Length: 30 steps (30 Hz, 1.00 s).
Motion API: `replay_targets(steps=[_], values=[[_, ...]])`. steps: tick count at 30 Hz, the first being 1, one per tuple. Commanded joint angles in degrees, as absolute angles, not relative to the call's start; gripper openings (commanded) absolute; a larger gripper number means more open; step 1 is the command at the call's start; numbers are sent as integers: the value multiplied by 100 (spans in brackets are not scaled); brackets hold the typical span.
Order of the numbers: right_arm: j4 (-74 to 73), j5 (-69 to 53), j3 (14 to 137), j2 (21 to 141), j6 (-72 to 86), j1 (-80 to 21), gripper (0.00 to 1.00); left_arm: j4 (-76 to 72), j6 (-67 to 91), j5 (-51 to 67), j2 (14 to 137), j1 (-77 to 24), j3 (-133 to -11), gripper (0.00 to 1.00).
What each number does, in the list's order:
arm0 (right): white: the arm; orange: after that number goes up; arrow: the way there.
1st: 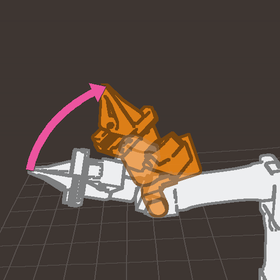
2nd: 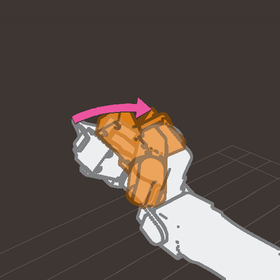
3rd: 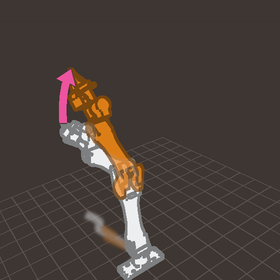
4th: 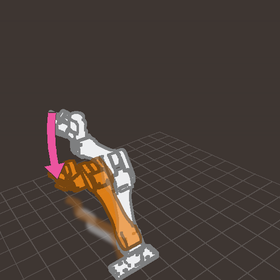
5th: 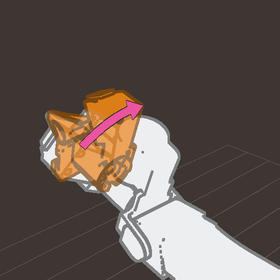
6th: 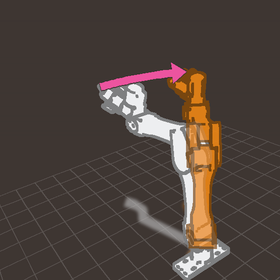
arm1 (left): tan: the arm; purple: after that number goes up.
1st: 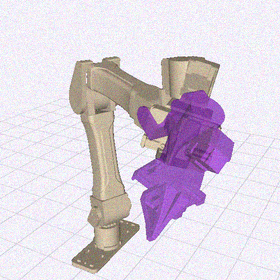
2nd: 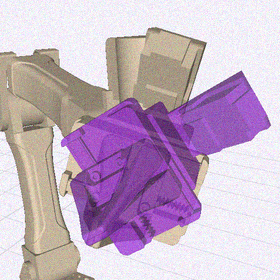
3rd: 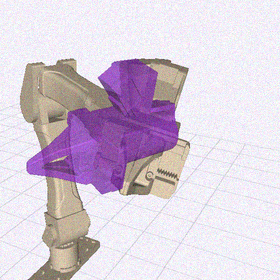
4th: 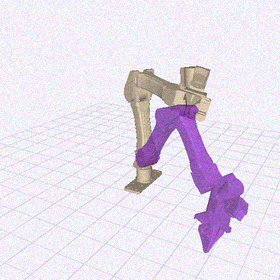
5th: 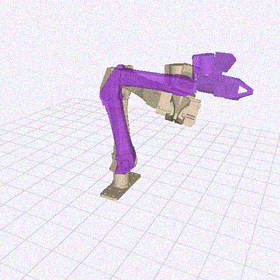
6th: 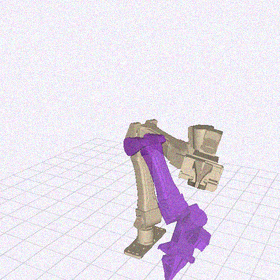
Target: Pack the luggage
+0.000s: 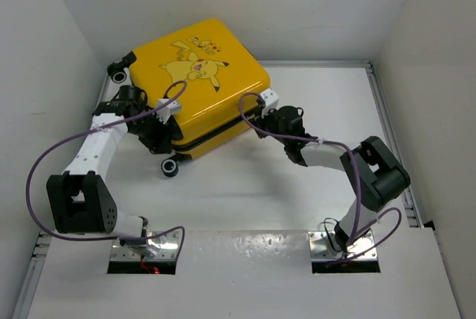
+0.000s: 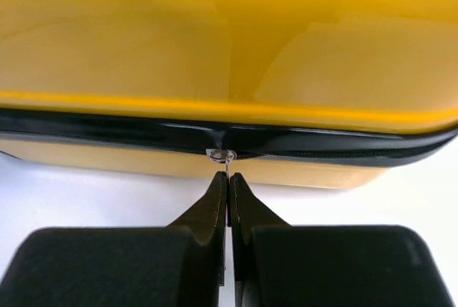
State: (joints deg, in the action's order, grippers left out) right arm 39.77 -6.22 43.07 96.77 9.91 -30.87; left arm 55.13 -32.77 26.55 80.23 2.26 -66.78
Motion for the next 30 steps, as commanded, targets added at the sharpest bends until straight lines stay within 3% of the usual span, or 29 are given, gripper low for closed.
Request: replay_targets(steps=[1,5,15,22,25,30], values=[[4123,-326,4280,9413,554,-2839,0,5125,-3217,942,8332,422,-6653,0],[4078,-150,4420,9580,273,-2646,0,4852,-3269,55,8569,798,-6793,0],[4175,-18,5255,10423,-246,-2058,0,4430,-3954,-551,9613,1468,-7856,0],[3920,-53,6098,10907,-159,-1433,0,4377,-3507,-1274,11266,1644,-10112,0],[3911,-176,6475,11196,-79,-1240,0,4579,-3375,-1092,11803,1583,-10747,0],[4253,-728,7276,12118,553,-1011,0,4685,-3261,-406,11953,1275,-10758,0]])
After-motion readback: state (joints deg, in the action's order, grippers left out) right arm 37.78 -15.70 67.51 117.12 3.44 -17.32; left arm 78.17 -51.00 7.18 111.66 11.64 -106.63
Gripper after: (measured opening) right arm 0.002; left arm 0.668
